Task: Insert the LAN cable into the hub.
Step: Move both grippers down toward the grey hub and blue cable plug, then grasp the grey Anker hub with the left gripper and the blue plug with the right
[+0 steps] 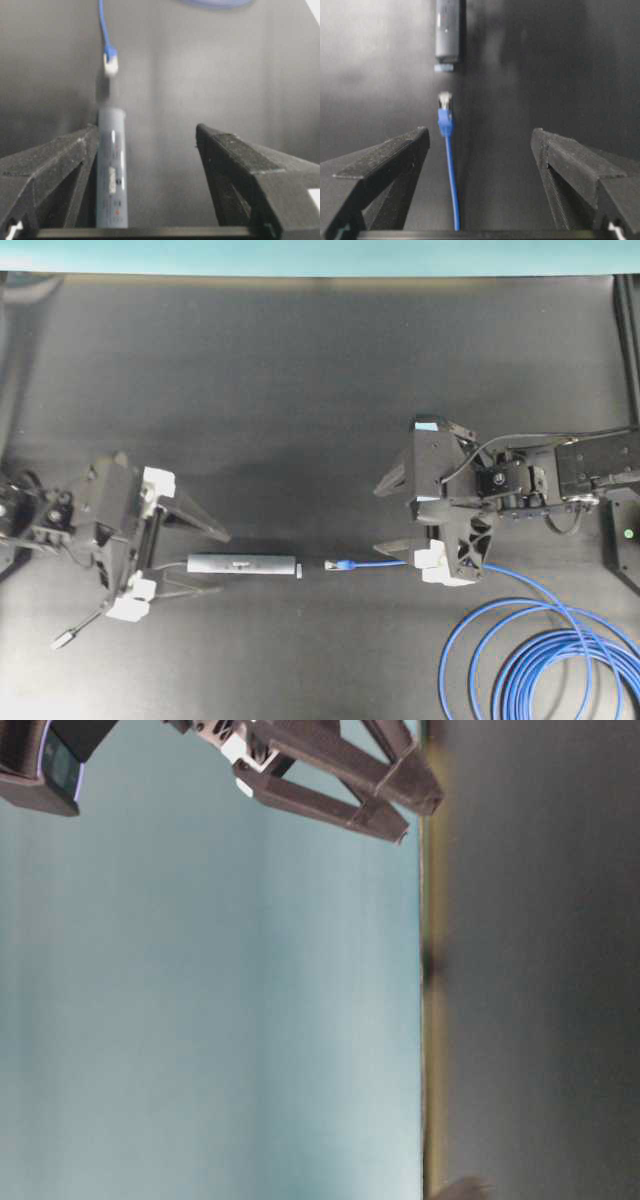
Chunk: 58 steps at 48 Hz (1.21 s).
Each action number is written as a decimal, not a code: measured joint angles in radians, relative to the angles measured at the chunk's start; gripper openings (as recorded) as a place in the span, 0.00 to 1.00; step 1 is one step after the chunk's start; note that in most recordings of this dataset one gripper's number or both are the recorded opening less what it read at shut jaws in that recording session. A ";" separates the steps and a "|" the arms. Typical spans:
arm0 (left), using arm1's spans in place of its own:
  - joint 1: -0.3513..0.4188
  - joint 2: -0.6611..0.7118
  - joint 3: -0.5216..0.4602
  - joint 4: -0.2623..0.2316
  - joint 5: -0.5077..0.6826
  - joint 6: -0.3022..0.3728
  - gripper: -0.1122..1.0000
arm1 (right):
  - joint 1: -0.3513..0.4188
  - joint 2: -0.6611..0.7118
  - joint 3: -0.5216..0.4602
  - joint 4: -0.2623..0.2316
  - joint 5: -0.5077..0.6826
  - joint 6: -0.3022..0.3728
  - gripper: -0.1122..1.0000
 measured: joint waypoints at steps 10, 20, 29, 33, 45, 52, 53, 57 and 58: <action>0.000 0.199 -0.002 0.000 -0.170 -0.009 0.78 | 0.006 0.002 -0.003 0.026 -0.023 0.003 0.81; 0.003 0.344 -0.026 0.000 -0.256 -0.009 0.78 | 0.020 0.003 -0.009 0.052 -0.020 0.003 0.81; 0.020 0.400 -0.058 0.000 -0.261 -0.008 0.78 | 0.026 0.008 -0.015 0.064 -0.009 0.003 0.81; 0.029 0.405 -0.066 0.000 -0.255 -0.006 0.78 | 0.028 0.009 -0.020 0.063 -0.005 0.003 0.81; 0.028 0.411 -0.074 0.000 -0.199 0.002 0.58 | 0.026 0.011 -0.021 0.064 -0.003 0.003 0.81; 0.028 0.394 -0.083 0.000 -0.187 0.009 0.36 | 0.032 0.012 -0.020 0.064 -0.005 0.003 0.81; 0.029 0.388 -0.086 -0.002 -0.183 0.009 0.36 | 0.034 0.011 -0.020 0.064 -0.006 0.003 0.81; 0.026 0.342 -0.101 0.000 -0.124 0.002 0.36 | 0.041 0.012 -0.009 0.064 -0.015 0.003 0.81; 0.028 0.324 -0.107 0.000 -0.100 -0.002 0.36 | 0.043 0.014 -0.005 0.064 -0.018 0.003 0.81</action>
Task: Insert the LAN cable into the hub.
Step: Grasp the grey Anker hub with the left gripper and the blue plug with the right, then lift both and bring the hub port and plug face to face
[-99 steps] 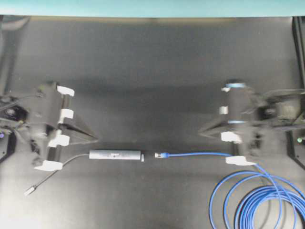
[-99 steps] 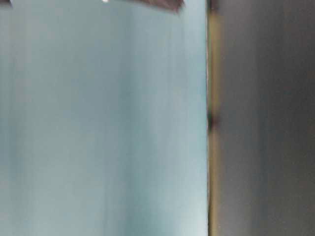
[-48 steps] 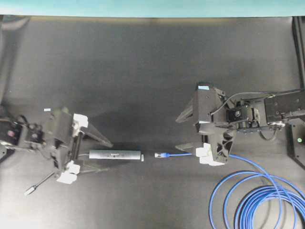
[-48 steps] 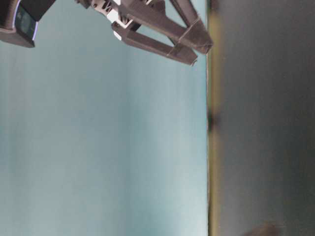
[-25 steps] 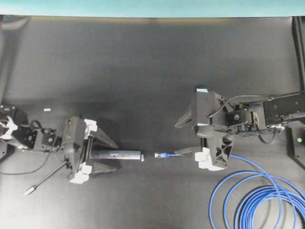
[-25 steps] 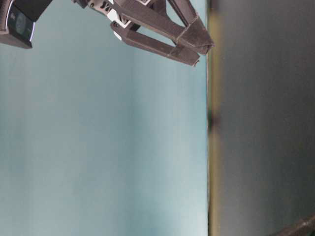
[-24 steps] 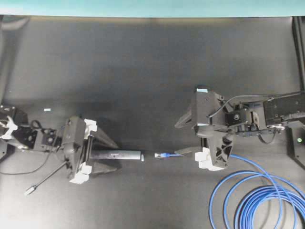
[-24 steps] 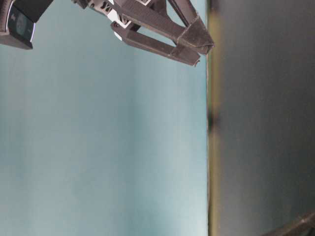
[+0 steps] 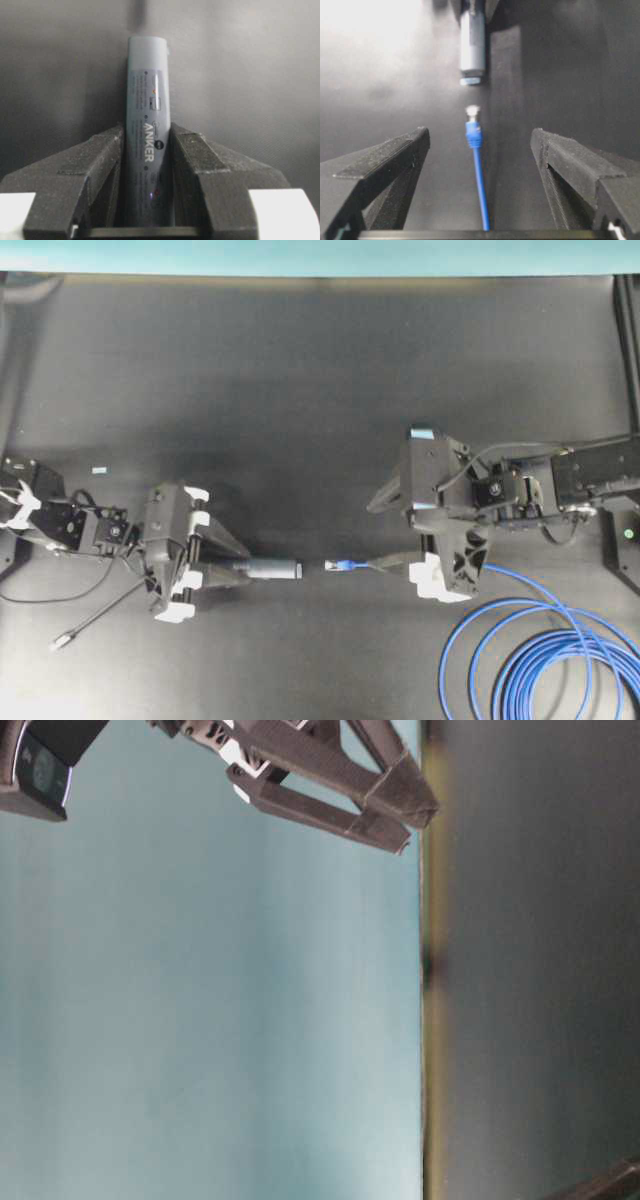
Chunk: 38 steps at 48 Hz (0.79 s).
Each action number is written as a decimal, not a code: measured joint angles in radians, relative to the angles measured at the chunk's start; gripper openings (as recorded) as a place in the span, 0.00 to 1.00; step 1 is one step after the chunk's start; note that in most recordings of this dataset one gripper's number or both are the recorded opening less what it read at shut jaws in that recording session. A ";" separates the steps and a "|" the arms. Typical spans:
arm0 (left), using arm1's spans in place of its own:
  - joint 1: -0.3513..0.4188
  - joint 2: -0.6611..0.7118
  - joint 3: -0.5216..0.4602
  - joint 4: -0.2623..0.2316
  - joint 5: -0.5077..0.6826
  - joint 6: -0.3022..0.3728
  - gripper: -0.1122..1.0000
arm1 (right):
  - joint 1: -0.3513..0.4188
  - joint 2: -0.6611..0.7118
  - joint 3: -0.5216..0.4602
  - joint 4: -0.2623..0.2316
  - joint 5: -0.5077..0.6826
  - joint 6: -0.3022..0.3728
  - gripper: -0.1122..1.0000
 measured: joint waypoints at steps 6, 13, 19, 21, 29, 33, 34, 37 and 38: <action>0.015 -0.109 -0.049 0.000 0.233 -0.006 0.36 | 0.008 0.017 0.020 0.000 -0.048 0.000 0.81; 0.020 -0.272 -0.138 0.000 0.624 0.011 0.36 | 0.011 0.041 0.046 0.000 -0.130 0.000 0.81; 0.023 -0.374 -0.232 0.000 0.937 0.025 0.36 | 0.012 0.089 0.074 0.000 -0.218 0.000 0.81; 0.025 -0.394 -0.259 0.000 1.012 0.023 0.36 | 0.012 0.109 0.078 0.000 -0.242 0.000 0.81; 0.015 -0.410 -0.322 0.000 1.184 0.023 0.36 | 0.012 0.202 0.087 -0.002 -0.351 0.000 0.81; 0.003 -0.400 -0.334 0.000 1.200 0.018 0.36 | 0.012 0.253 0.089 -0.002 -0.391 -0.002 0.81; 0.000 -0.397 -0.339 0.000 1.203 0.018 0.36 | 0.012 0.265 0.089 -0.002 -0.399 -0.002 0.81; -0.008 -0.390 -0.347 0.002 1.210 0.015 0.36 | 0.012 0.296 0.089 -0.002 -0.420 -0.002 0.81; -0.009 -0.388 -0.350 0.000 1.212 0.012 0.36 | 0.012 0.305 0.087 -0.002 -0.430 -0.002 0.81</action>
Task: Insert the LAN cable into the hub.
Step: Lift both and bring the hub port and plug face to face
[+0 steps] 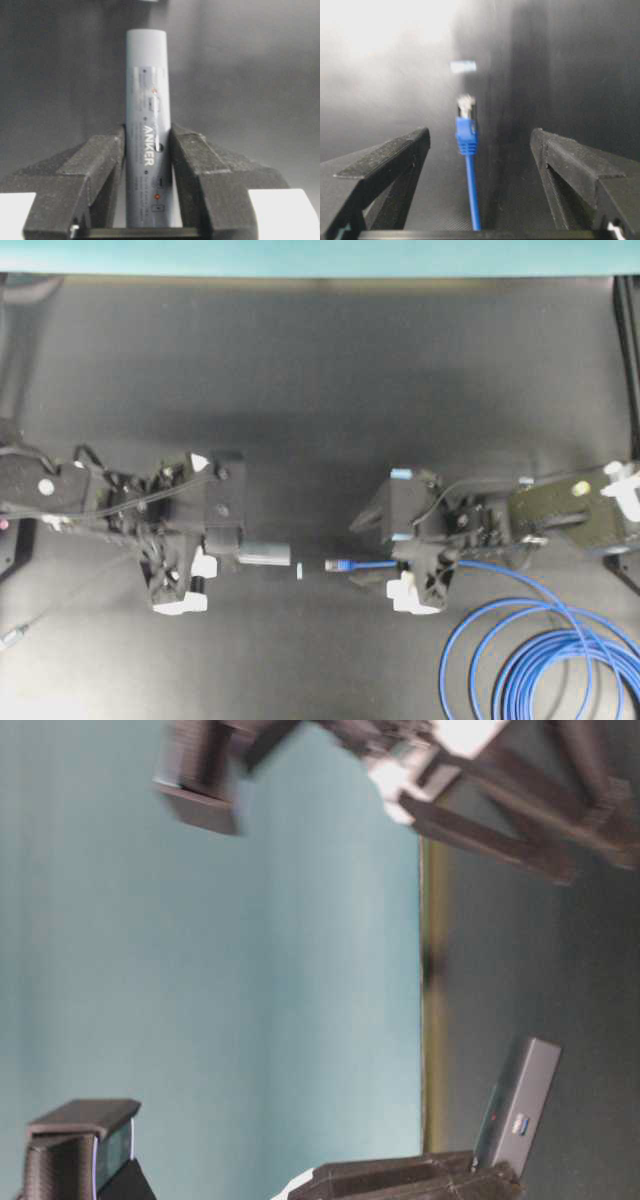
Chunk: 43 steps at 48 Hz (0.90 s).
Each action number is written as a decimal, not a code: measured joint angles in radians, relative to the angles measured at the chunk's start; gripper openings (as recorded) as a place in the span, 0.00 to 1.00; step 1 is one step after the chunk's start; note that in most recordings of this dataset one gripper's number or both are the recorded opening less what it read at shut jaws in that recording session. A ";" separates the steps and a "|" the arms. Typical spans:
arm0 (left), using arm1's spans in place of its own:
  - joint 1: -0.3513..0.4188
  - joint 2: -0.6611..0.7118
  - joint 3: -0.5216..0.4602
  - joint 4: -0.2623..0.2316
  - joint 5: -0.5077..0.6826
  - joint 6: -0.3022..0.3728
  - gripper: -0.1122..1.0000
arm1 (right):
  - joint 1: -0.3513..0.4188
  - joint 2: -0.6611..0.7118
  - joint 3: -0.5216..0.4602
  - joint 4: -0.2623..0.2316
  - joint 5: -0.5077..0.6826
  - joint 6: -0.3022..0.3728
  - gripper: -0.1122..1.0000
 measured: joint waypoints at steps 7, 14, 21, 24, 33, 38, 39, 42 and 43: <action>-0.002 0.003 -0.006 0.000 0.009 -0.003 0.36 | 0.000 0.060 -0.003 0.000 -0.040 0.000 0.79; -0.002 0.005 -0.008 0.000 0.009 -0.003 0.36 | 0.000 0.086 -0.005 0.000 -0.055 0.000 0.70; -0.002 0.005 -0.008 0.000 0.011 -0.005 0.36 | 0.000 0.100 -0.005 0.000 -0.084 -0.002 0.51; -0.002 0.005 -0.008 0.000 0.011 -0.005 0.36 | 0.002 0.100 -0.005 0.000 -0.110 -0.002 0.37; -0.002 0.005 -0.009 0.000 0.034 -0.002 0.36 | 0.014 0.080 -0.005 0.009 -0.146 0.011 0.22; 0.000 0.005 -0.025 0.000 0.077 0.003 0.36 | 0.028 0.035 -0.005 0.025 -0.109 0.051 0.22; 0.002 0.006 -0.032 0.000 0.089 0.006 0.36 | 0.031 0.025 -0.005 0.026 -0.100 0.060 0.22; 0.008 0.017 -0.060 0.002 0.133 0.012 0.36 | 0.035 -0.008 -0.008 0.026 -0.080 0.081 0.22; 0.009 0.020 -0.071 0.000 0.150 0.015 0.36 | 0.035 -0.017 -0.008 0.026 -0.074 0.089 0.22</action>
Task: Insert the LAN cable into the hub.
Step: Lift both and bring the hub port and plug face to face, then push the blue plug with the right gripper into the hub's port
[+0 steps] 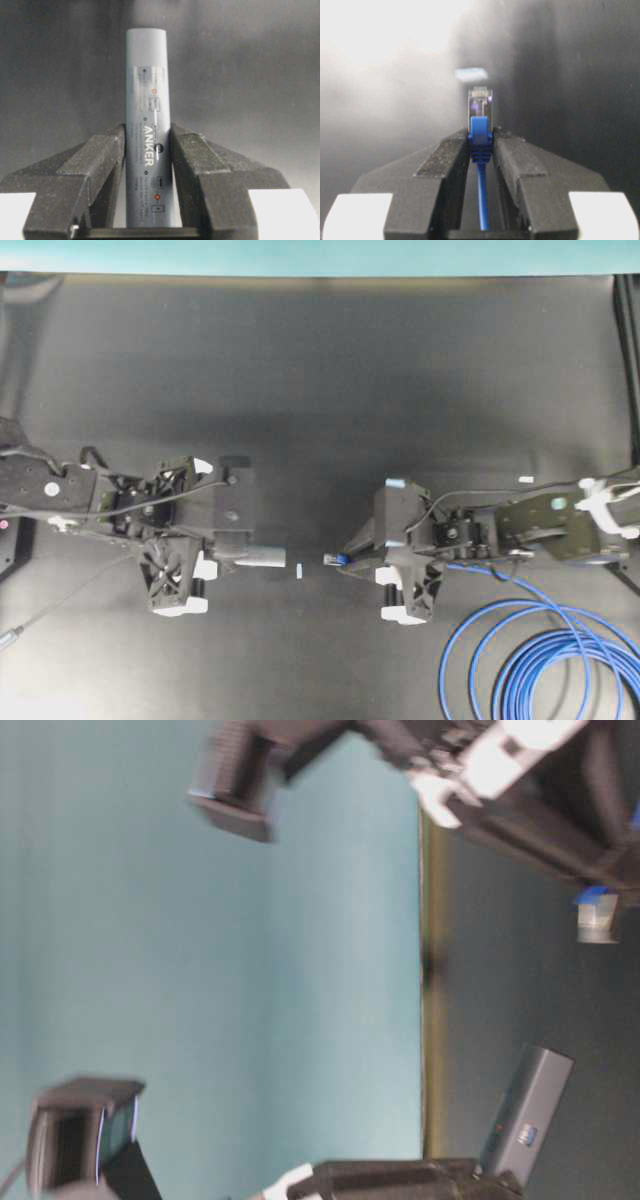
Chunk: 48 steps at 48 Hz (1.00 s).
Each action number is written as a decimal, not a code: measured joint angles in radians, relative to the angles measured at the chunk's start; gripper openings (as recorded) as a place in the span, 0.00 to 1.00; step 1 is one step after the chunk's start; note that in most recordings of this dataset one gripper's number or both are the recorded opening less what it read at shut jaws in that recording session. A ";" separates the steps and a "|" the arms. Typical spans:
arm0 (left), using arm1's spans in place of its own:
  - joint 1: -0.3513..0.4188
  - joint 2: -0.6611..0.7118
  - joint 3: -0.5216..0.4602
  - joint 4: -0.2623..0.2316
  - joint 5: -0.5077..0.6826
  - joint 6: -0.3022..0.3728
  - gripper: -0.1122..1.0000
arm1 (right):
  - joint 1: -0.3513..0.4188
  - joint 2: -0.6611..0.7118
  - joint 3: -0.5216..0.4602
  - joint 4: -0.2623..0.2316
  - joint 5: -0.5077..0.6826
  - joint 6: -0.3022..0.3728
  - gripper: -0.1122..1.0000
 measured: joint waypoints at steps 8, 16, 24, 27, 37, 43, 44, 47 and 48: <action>0.017 0.049 -0.084 0.002 0.103 0.040 0.36 | 0.002 -0.035 -0.003 0.000 0.015 0.029 0.22; 0.014 0.089 -0.155 0.002 0.135 0.089 0.36 | 0.006 -0.035 -0.012 0.002 0.015 0.032 0.22; 0.020 0.104 -0.179 0.002 0.138 0.098 0.36 | 0.008 -0.035 -0.020 0.002 0.014 0.034 0.22; 0.021 0.106 -0.179 0.002 0.137 0.098 0.36 | 0.008 -0.035 -0.020 0.002 0.015 0.032 0.21; 0.014 0.115 -0.186 0.003 0.110 0.100 0.36 | 0.002 -0.035 -0.021 0.002 0.017 0.032 0.22; 0.011 0.124 -0.187 0.003 0.107 0.101 0.36 | -0.014 -0.034 -0.020 0.000 0.018 0.032 0.21; 0.011 0.124 -0.189 0.002 0.107 0.101 0.36 | -0.014 -0.034 -0.020 0.002 0.018 0.032 0.22; 0.011 0.126 -0.187 0.003 0.107 0.103 0.36 | -0.017 -0.034 -0.020 0.000 0.018 0.032 0.22; 0.009 0.126 -0.189 0.002 0.107 0.104 0.36 | -0.018 -0.034 -0.020 0.002 0.018 0.032 0.21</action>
